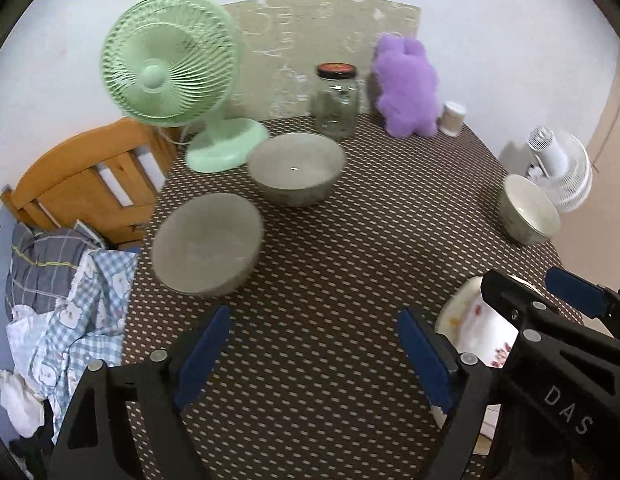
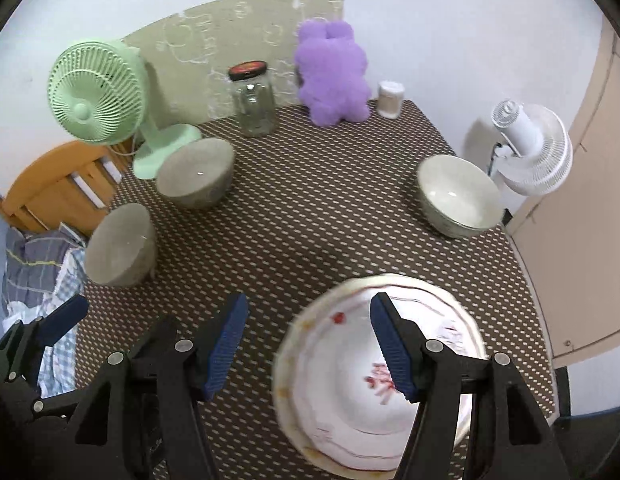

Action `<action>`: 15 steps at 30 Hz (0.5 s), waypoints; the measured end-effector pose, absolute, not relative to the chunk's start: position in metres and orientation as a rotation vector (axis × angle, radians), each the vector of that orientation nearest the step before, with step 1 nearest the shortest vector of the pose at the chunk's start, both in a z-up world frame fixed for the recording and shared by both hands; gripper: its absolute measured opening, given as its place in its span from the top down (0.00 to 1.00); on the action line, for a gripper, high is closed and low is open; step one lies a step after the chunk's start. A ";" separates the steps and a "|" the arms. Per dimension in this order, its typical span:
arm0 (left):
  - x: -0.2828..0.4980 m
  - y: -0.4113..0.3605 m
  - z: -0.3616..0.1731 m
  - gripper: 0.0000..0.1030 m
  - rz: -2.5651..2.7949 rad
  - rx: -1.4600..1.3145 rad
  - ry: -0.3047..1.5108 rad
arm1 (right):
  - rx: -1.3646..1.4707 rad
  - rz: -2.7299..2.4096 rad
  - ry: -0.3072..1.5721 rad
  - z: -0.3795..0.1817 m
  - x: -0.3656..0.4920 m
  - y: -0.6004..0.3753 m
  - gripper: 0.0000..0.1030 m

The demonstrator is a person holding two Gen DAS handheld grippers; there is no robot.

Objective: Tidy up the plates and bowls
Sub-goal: 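Move both grippers to the rim of a grey ceramic bowl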

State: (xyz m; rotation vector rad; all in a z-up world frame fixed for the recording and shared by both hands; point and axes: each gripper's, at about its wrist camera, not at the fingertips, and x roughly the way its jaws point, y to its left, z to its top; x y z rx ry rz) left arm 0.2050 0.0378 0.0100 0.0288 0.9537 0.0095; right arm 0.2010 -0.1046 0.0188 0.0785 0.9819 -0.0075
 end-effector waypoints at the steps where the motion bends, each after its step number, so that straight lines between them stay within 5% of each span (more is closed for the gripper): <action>1: 0.207 0.043 0.010 0.18 0.019 0.026 0.953 | 0.079 0.000 0.980 0.019 0.204 -0.097 0.35; 15: 0.240 0.133 -0.006 0.30 0.115 0.013 0.947 | 0.056 0.105 0.970 0.010 0.250 0.003 0.35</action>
